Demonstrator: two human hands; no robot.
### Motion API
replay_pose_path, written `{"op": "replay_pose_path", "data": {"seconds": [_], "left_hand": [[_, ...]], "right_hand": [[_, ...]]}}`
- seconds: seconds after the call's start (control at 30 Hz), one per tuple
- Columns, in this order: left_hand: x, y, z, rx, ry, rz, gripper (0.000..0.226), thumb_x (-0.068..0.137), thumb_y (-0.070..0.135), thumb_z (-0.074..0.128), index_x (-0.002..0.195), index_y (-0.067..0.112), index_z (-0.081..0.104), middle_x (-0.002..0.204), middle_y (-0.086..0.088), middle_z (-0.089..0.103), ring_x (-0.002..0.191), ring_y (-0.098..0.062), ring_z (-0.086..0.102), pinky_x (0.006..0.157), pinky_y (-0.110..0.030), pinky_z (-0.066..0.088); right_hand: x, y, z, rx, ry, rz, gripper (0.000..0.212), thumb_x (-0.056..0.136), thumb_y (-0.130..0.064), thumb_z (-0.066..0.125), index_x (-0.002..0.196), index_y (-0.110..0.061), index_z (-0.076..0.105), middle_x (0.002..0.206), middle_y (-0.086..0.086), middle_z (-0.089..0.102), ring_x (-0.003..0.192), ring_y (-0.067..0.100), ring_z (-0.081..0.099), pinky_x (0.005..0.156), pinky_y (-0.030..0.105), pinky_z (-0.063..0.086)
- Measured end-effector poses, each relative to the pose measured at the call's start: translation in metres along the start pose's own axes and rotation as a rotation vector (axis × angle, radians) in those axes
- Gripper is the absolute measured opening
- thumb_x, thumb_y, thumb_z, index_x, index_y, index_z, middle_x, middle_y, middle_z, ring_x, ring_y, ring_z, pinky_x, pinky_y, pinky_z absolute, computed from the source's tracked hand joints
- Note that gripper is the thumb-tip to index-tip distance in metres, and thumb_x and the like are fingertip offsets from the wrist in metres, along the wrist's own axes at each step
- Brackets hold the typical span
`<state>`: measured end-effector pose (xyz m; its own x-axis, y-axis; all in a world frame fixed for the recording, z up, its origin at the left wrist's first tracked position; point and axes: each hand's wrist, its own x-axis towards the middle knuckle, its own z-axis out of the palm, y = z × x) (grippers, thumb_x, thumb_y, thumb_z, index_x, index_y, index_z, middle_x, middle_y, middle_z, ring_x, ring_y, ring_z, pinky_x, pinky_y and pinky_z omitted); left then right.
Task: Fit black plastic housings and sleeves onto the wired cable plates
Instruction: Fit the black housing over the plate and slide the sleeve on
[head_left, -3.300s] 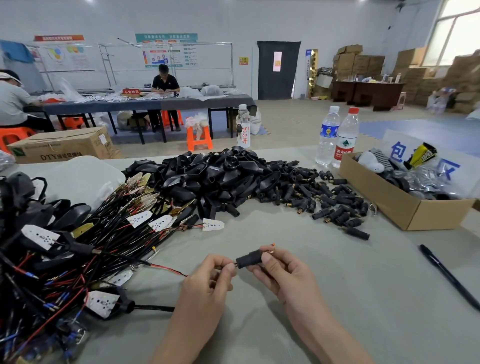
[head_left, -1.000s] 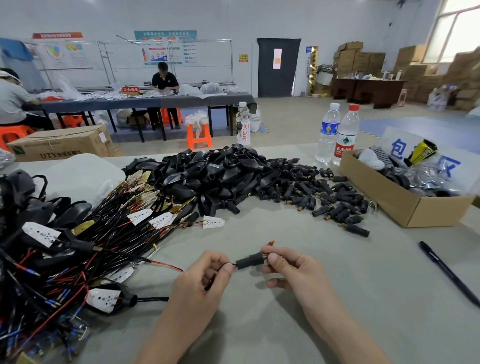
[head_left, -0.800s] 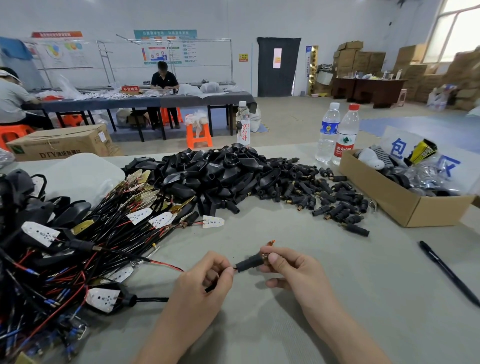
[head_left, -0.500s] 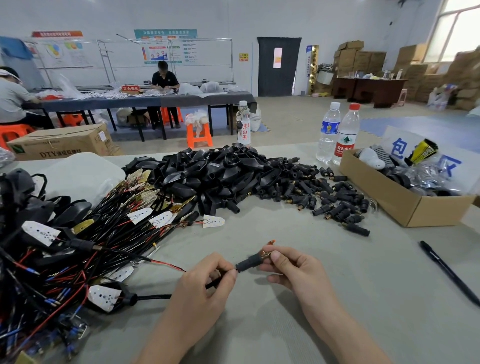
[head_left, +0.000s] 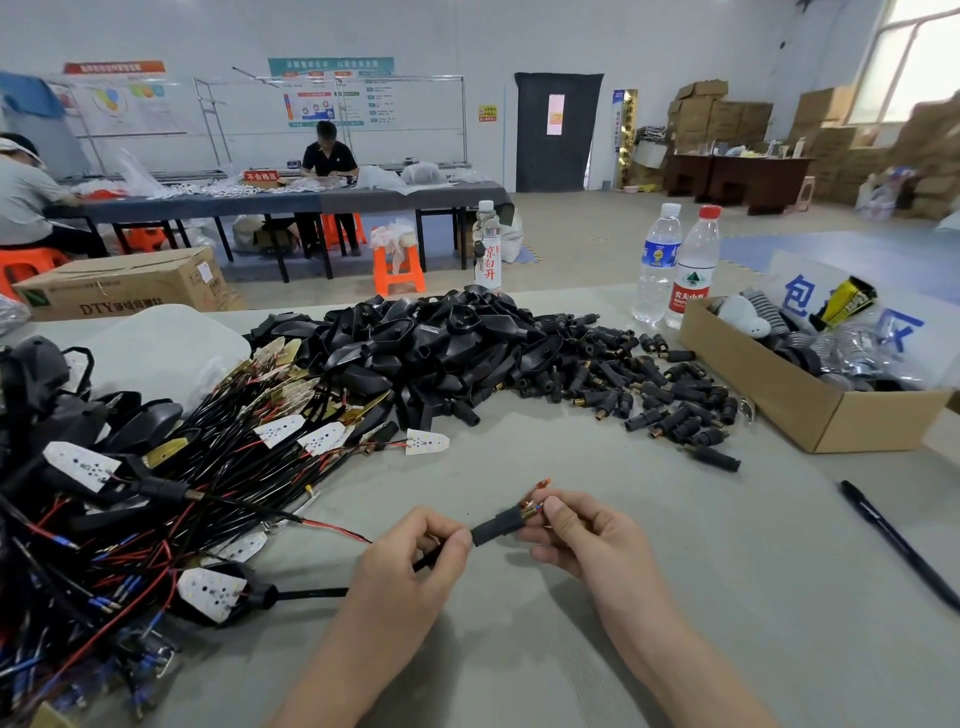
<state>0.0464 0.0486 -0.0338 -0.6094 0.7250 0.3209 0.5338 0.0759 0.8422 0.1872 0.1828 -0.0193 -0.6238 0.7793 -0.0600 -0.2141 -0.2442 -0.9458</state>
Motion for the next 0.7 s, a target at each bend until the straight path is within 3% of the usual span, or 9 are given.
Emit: {"op": "replay_pose_path", "data": {"seconds": [0.17,0.37,0.5,0.6,0.7], "left_hand": [[0.001,-0.004,0.002,-0.016,0.007,-0.022,0.017,0.089,0.022,0.072,0.085,0.036,0.064,0.070,0.016,0.063,0.066,-0.006,0.054,0.059,-0.014,0.039],[0.001,-0.001,0.004,-0.022,0.053,-0.045,0.020,0.087,0.019,0.074,0.082,0.038,0.067,0.075,0.019,0.066,0.072,-0.004,0.058,0.064,-0.013,0.042],[-0.002,0.004,0.004,0.069,0.068,0.089,0.012,0.091,0.026,0.068,0.097,0.036,0.066,0.088,0.017,0.065,0.086,-0.009,0.061,0.075,-0.014,0.045],[-0.004,0.008,0.005,0.097,-0.001,0.146,0.015,0.084,0.036,0.066,0.099,0.038,0.066,0.093,0.016,0.063,0.088,-0.009,0.061,0.074,-0.013,0.044],[-0.003,0.006,0.005,0.148,-0.020,0.169,0.014,0.088,0.030,0.073,0.097,0.037,0.066,0.094,0.020,0.060,0.084,-0.004,0.058,0.070,-0.011,0.040]], "right_hand": [[0.001,0.000,0.000,0.051,0.012,0.006,0.019,0.100,-0.010,0.053,0.107,0.000,0.068,0.089,0.010,0.075,0.078,0.015,0.073,0.064,0.021,0.057],[0.000,0.000,0.000,0.063,-0.042,-0.015,0.015,0.091,-0.008,0.064,0.104,-0.004,0.070,0.089,0.010,0.075,0.079,0.015,0.071,0.070,0.020,0.057],[0.001,0.000,0.000,0.062,-0.017,-0.011,0.012,0.091,-0.005,0.065,0.101,0.000,0.070,0.090,0.014,0.076,0.078,0.019,0.073,0.068,0.020,0.058],[0.000,0.000,0.000,0.015,-0.054,-0.014,0.017,0.091,-0.009,0.065,0.105,0.001,0.067,0.091,0.015,0.077,0.079,0.021,0.074,0.066,0.021,0.057],[-0.002,-0.001,0.003,-0.048,-0.054,-0.061,0.018,0.097,-0.011,0.058,0.112,-0.003,0.064,0.092,0.010,0.077,0.075,0.022,0.075,0.063,0.021,0.057]]}}
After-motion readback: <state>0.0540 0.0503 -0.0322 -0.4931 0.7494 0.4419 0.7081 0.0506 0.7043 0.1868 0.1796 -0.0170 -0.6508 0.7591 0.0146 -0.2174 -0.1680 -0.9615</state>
